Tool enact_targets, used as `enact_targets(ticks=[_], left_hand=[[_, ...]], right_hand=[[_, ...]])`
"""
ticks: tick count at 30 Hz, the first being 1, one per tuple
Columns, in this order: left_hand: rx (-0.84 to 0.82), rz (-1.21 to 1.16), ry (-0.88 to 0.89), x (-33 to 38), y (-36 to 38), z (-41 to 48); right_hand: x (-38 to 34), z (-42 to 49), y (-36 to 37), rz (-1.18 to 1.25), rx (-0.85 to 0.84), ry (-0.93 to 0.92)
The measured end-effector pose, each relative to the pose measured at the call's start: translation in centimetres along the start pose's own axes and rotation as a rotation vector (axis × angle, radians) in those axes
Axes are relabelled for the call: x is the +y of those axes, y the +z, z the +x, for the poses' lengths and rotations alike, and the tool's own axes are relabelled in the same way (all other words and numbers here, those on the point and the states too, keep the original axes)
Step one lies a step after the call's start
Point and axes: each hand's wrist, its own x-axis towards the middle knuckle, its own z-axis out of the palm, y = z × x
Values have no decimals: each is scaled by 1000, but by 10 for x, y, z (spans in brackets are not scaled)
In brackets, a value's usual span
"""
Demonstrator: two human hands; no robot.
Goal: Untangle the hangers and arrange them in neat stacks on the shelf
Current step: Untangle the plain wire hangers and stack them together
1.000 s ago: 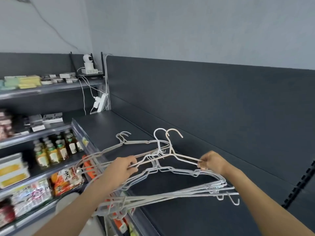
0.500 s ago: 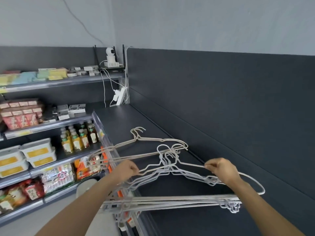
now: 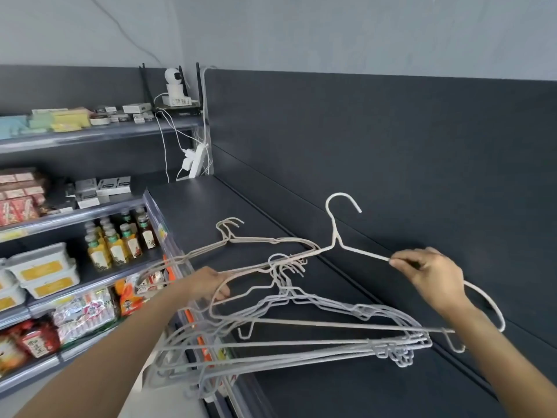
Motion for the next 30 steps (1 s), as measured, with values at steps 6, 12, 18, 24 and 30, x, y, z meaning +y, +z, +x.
enact_targets(ticks=[6,12,18,24,30], left_hand=[[486,270,441,22,-1,-38],[200,983,509,21,-8,-52],[266,906,551,-2,-42,-39],[302,637,408,-38,-106,-6],[188,651,278,-49,-126,53]], right_hand=[[-5,3,2,81,-19,103],[-38,14,22,170,-180,119],[-82,29,50,118,-193,37],[-111,34,83,-28,-211,7],[-130,28,122,39,-217,93]])
